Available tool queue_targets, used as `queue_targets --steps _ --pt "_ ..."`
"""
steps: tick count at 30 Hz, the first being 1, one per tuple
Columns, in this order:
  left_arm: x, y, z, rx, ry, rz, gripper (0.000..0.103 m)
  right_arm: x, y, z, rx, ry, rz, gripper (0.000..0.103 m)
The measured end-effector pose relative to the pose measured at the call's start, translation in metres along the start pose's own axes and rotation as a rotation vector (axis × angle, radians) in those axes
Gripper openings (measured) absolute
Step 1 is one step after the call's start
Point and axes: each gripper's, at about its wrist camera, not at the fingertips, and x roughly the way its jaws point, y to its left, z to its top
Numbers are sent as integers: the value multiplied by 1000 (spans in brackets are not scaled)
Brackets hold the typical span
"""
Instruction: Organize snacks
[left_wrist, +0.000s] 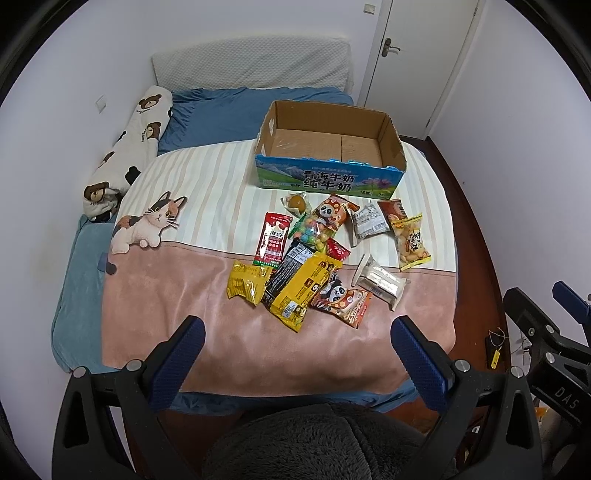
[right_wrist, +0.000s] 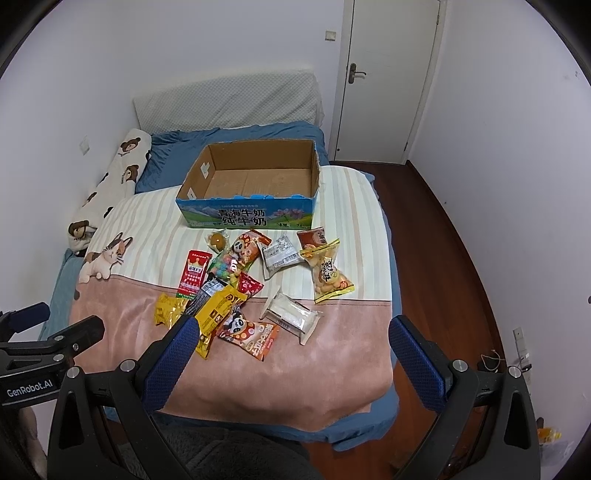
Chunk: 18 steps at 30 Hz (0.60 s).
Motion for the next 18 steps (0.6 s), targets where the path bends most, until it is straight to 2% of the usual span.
queue_targets --steps 18 --pt "2 2 1 -1 0 -6 103 -1 2 0 5 -4 9 103"
